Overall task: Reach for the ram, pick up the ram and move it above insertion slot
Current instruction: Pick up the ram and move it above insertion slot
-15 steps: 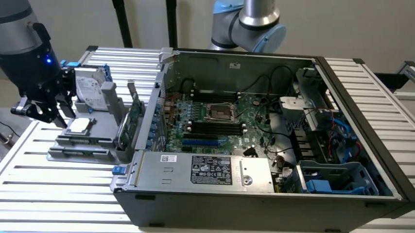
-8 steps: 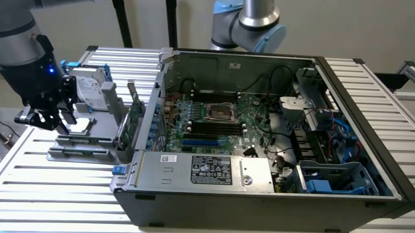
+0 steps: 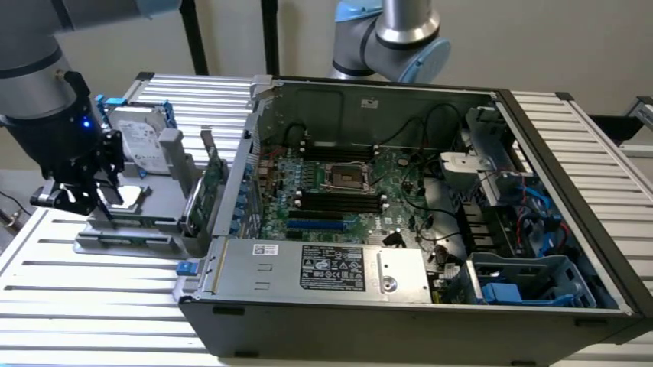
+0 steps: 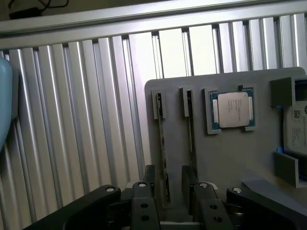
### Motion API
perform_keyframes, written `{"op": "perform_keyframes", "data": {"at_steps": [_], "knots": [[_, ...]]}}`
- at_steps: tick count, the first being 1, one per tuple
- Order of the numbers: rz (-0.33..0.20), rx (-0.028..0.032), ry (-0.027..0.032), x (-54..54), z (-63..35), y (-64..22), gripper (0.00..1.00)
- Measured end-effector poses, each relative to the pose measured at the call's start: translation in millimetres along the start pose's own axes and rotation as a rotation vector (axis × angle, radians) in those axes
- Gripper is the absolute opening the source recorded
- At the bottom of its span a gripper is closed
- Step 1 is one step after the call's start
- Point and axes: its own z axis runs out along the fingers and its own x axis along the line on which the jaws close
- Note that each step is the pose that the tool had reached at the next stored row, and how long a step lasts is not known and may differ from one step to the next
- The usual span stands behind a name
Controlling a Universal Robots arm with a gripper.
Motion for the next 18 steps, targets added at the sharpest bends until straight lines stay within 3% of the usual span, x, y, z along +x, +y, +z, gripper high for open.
{"op": "perform_keyframes", "data": {"at_steps": [18], "knots": [[-0.049, 0.0004, 0.0010, 2.9, 32.7, -1.1, 0.36]]}}
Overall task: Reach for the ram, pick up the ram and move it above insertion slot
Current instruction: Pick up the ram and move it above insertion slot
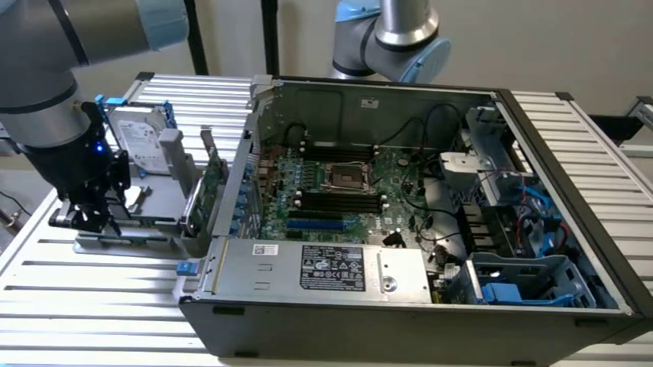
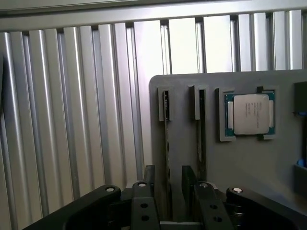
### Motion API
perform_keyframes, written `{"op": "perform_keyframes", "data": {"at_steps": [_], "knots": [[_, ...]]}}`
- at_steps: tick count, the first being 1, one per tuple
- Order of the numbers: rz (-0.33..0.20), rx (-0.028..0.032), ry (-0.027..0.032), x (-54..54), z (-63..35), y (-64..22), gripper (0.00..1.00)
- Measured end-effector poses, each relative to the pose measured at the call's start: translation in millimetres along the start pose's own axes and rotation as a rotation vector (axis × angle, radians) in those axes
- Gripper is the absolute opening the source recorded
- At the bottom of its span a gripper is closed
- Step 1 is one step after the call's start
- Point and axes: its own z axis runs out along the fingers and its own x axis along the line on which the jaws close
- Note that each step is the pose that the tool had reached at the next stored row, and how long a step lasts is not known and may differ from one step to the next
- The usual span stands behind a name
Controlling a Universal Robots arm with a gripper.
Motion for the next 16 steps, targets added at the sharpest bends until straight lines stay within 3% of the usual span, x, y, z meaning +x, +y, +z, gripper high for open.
{"op": "perform_keyframes", "data": {"at_steps": [11, 16], "knots": [[-0.033, 0.0003, 0.0004, 0.9, 19.3, -0.5, 0.36], [-0.042, 0.0000, -0.0041, 0.8, 25.2, -0.6, 0.36]]}}
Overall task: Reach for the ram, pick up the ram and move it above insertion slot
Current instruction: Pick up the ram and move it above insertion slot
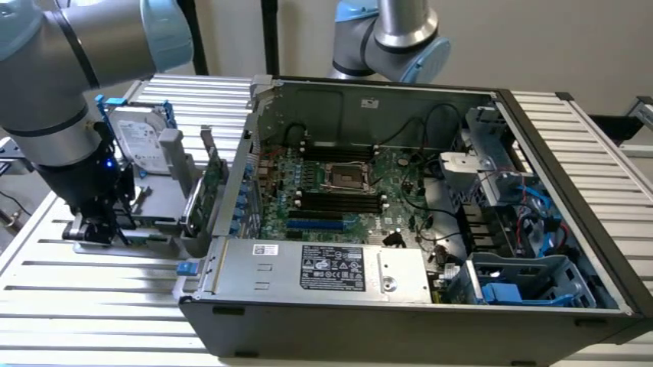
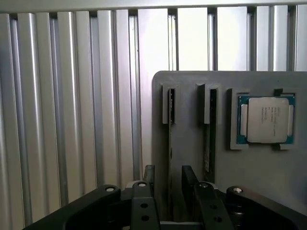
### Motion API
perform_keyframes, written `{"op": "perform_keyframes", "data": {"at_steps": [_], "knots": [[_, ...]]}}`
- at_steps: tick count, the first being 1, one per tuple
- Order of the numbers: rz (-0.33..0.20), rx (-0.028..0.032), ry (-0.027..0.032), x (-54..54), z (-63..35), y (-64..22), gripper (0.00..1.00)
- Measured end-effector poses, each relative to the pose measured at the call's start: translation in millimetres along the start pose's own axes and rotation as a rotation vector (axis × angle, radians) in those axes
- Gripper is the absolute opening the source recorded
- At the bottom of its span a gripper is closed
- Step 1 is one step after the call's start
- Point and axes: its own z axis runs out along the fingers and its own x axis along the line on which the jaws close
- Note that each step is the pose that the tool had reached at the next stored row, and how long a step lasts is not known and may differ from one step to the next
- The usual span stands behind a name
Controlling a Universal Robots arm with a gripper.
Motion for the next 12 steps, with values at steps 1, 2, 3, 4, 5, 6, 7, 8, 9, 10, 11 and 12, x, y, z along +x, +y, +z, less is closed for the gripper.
{"op": "perform_keyframes", "data": {"at_steps": [1, 2, 3, 4, 5, 6, 7, 8, 9, 10, 11, 12], "knots": [[-0.001, -0.0001, -0.0012, 0.0, 1.3, 0.0, 0.36], [-0.003, -0.0002, -0.0026, 0.0, 2.6, 0.0, 0.36], [-0.004, -0.0003, -0.0042, 0.0, 3.7, 0.0, 0.36], [-0.005, -0.0004, -0.0060, 0.0, 4.7, -0.1, 0.36], [-0.006, -0.0004, -0.0080, 0.0, 5.6, -0.1, 0.36], [-0.008, -0.0004, -0.0102, 0.0, 6.5, -0.1, 0.36], [-0.009, -0.0004, -0.0121, 0.0, 7.2, -0.1, 0.36], [-0.010, -0.0005, -0.0140, 0.0, 7.8, -0.1, 0.36], [-0.012, -0.0005, -0.0163, 0.0, 8.5, -0.2, 0.36], [-0.013, -0.0006, -0.0191, 0.0, 9.1, -0.2, 0.36], [-0.015, -0.0007, -0.0217, 0.0, 9.5, -0.2, 0.36], [-0.016, -0.0008, -0.0241, 0.0, 9.9, -0.2, 0.36]]}}
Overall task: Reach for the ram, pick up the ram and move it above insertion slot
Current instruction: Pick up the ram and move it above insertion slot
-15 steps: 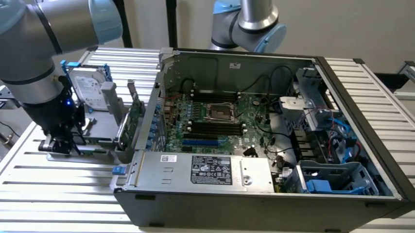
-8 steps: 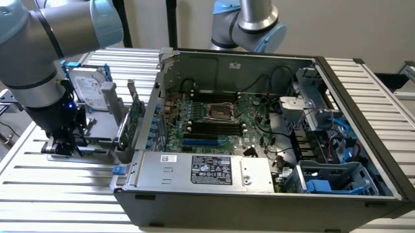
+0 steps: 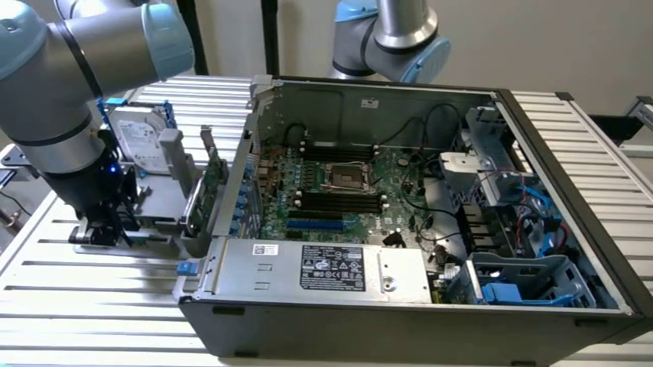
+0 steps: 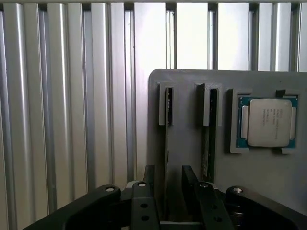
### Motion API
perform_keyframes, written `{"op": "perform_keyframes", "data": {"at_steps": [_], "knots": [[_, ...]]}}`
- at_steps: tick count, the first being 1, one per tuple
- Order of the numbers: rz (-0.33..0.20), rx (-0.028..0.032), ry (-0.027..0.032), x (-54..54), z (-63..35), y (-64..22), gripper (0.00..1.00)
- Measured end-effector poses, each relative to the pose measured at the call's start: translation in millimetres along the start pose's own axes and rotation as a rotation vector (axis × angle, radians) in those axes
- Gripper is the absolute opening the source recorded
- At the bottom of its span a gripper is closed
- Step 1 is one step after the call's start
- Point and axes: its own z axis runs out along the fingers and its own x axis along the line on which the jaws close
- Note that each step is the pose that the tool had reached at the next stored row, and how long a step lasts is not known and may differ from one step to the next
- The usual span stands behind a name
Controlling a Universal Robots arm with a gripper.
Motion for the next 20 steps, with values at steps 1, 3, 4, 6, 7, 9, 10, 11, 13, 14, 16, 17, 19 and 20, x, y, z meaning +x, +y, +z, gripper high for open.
{"op": "perform_keyframes", "data": {"at_steps": [1, 3, 4, 6, 7, 9, 10, 11, 13, 14, 16, 17, 19, 20], "knots": [[-0.001, -0.0003, -0.0022, 0.0, 0.4, 0.0, 0.36], [-0.002, -0.0022, -0.0054, 0.0, 0.9, 0.0, 0.36], [-0.002, -0.0042, -0.0066, 0.0, 1.3, 0.0, 0.36], [-0.002, -0.0108, -0.0074, 0.1, 1.8, 0.0, 0.36], [-0.002, -0.0153, -0.0075, 0.2, 1.9, -0.3, 0.36], [-0.002, -0.0204, -0.0078, 0.2, 2.2, -1.2, 0.36], [-0.002, -0.0213, -0.0078, 0.3, 2.2, -2.0, 0.36], [-0.002, -0.0214, -0.0079, 0.3, 2.2, -2.7, 0.36], [-0.002, -0.0215, -0.0079, 0.3, 2.2, -3.1, 0.36], [-0.002, -0.0216, -0.0079, 0.3, 2.2, -3.1, 0.36], [-0.002, -0.0217, -0.0078, 0.4, 2.3, -3.3, 0.36], [-0.002, -0.0218, -0.0078, 0.4, 2.3, -3.3, 0.36], [-0.002, -0.0218, -0.0079, 0.5, 2.5, -3.4, 0.36], [-0.002, -0.0218, -0.0079, 0.5, 2.6, -3.4, 0.36]]}}
